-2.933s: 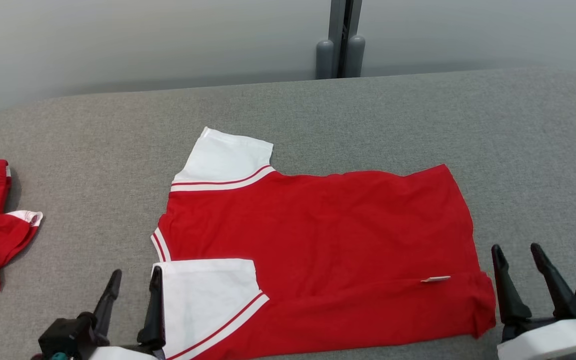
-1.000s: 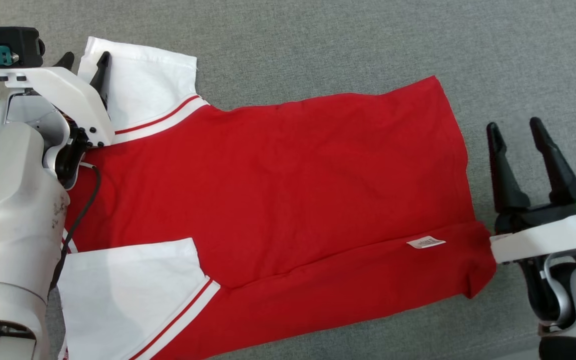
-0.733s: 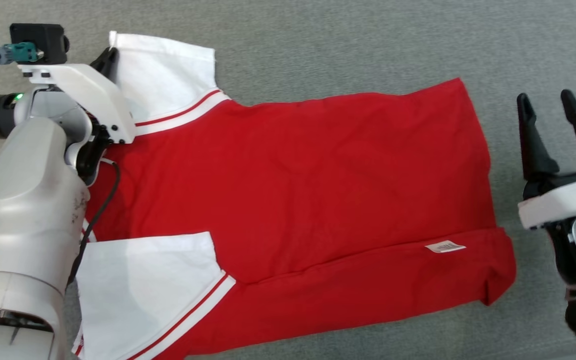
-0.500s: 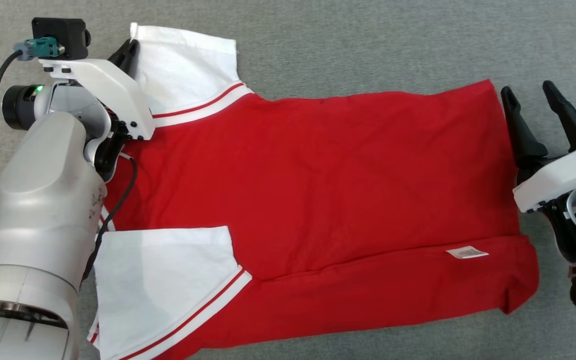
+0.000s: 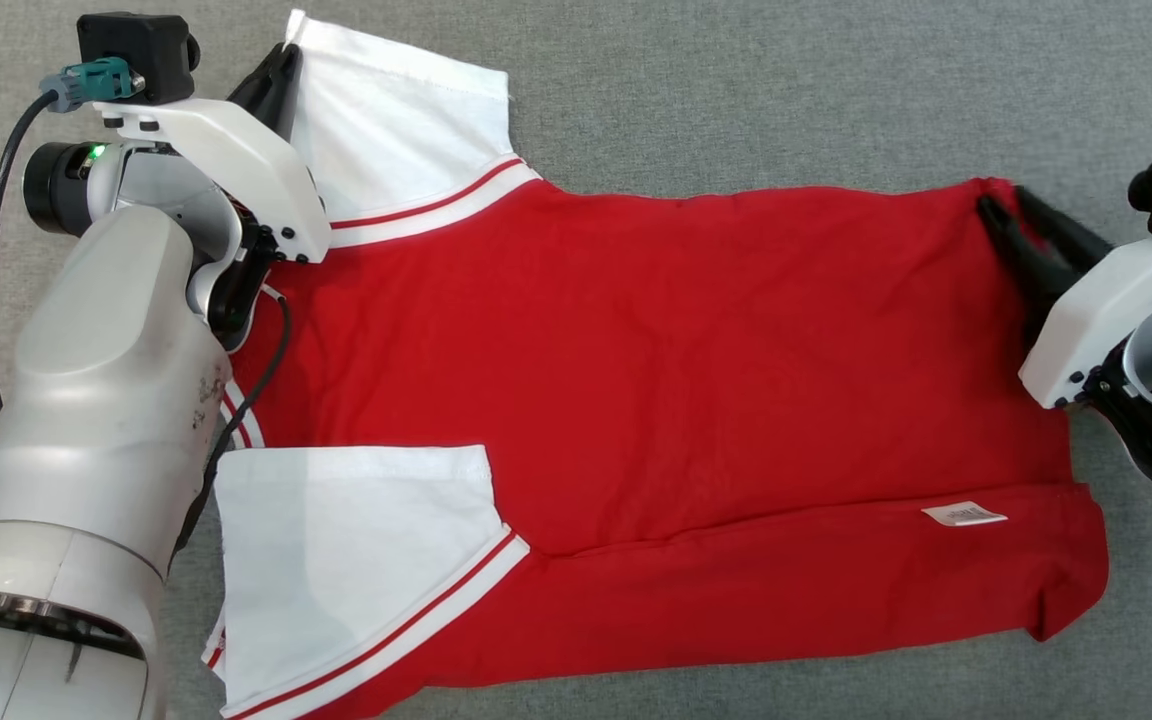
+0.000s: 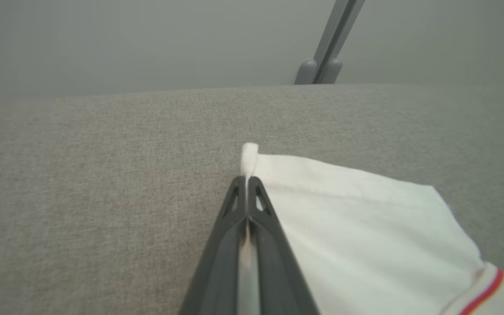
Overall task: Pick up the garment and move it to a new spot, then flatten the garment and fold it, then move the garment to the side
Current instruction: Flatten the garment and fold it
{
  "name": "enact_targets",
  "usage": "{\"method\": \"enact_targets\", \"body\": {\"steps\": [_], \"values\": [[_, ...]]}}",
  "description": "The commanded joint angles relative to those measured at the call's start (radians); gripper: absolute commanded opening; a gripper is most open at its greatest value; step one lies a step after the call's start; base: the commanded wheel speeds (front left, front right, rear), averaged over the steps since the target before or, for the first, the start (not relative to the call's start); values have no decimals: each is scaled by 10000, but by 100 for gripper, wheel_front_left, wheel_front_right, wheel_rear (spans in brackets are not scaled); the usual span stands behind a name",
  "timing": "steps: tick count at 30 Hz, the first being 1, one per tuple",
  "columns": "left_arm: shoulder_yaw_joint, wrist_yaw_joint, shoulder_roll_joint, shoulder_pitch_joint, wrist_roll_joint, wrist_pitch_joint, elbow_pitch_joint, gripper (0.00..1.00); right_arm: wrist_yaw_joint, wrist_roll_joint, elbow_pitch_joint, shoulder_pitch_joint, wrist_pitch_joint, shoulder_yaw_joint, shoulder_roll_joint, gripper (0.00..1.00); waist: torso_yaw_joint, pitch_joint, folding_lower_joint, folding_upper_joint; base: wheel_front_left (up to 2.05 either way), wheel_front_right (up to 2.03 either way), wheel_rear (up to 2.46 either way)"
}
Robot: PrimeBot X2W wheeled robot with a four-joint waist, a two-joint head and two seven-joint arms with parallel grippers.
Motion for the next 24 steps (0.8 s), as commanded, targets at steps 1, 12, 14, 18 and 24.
{"method": "enact_targets", "body": {"steps": [1,12,14,18,24], "values": [[-95,-11,95,-208,-139,-74,-87,0,1,176,200,26,210,196,-91,0,37,-22,0,-1,0,0,0],[-501,-13,521,-494,-665,-976,-920,0,1,365,-93,-696,-1188,-495,-366,0,161,-402,0,-1,0,0,0],[-570,-13,560,-478,-727,-1041,-1054,0,1,338,-100,-661,-1151,-552,-334,0,187,-461,0,-1,0,0,0],[-704,-13,657,-257,-858,-1178,-1423,0,1,546,-184,-445,-1128,-697,-213,0,230,-530,0,-1,0,0,0],[-704,14,1006,625,-934,-1602,-2723,0,3,1619,-966,326,-896,-811,-205,0,305,-718,0,-1,0,0,0]]}}
